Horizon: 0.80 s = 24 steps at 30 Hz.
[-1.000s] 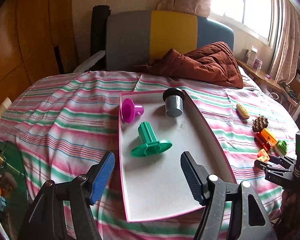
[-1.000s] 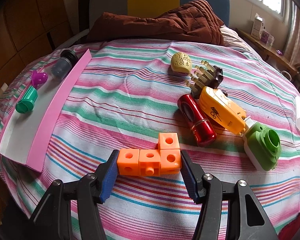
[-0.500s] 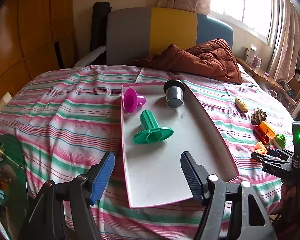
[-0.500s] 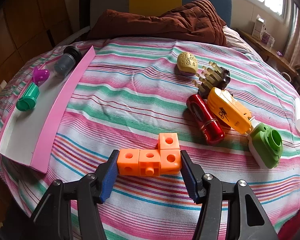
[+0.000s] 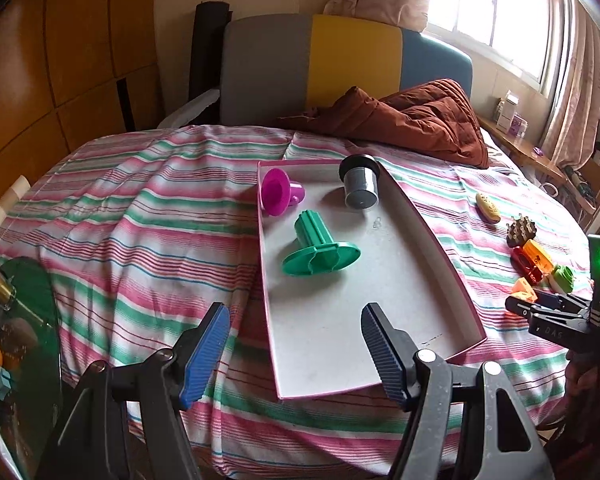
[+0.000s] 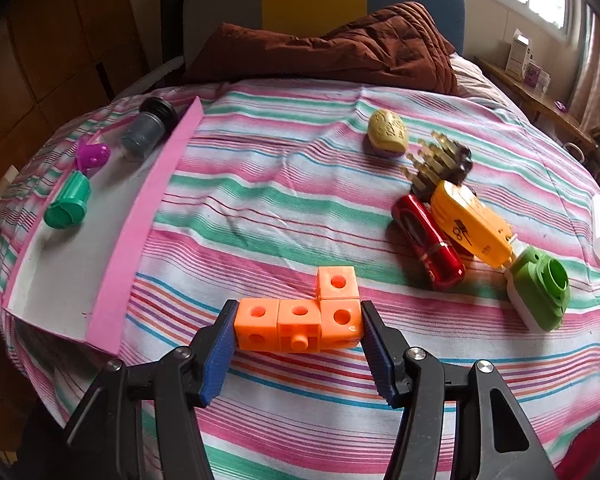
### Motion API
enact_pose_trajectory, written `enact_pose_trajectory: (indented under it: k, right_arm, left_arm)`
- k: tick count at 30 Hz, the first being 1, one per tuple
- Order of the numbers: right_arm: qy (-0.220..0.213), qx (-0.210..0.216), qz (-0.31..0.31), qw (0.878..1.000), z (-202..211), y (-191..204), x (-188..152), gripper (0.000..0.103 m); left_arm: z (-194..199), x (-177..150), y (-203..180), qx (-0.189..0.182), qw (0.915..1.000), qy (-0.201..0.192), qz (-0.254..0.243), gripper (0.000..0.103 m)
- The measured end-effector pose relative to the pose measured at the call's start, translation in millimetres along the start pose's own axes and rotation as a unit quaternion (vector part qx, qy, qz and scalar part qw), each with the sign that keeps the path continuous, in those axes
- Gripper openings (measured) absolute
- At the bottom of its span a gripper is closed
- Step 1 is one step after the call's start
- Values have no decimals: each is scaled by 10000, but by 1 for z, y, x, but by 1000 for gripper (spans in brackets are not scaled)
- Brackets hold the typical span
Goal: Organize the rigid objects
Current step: 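Carry the orange cubes onto the white tray and open the right gripper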
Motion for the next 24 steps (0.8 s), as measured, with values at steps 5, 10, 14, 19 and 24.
enact_pose_trajectory:
  k: [5,10,14,19,24]
  right_arm:
    - [-305,204,175,9992,17,24,19,59]
    - [-660,594,525,9947,34,66,44,59]
    - [-733,938,860,9892,34,106,57,59]
    - [-612,1343,1225,9814,20,159,64,59]
    - [-300,1718,1326,9757,-6,198,69,59]
  left_arm:
    - [-1,-2,8,40,9999,19,101,70]
    - [-1,-2,20,110,9997,-6,239,70]
    - [0,-3,32,201,9990,-15,402,70]
    - [3,-1,43,294,9983,-41,508,70]
    - [7,3,51,361,9976,-123,582,70]
Point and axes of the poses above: each gripper's, at about its wrist camera, not at the fingertips, and z roughly against the way its jaws point, y to its left, x to its top, the point moved 4 cm from there along -z, roughly the way its jaws point, and after that the axes turned 8 degrees about z, right-handed, at the moved point
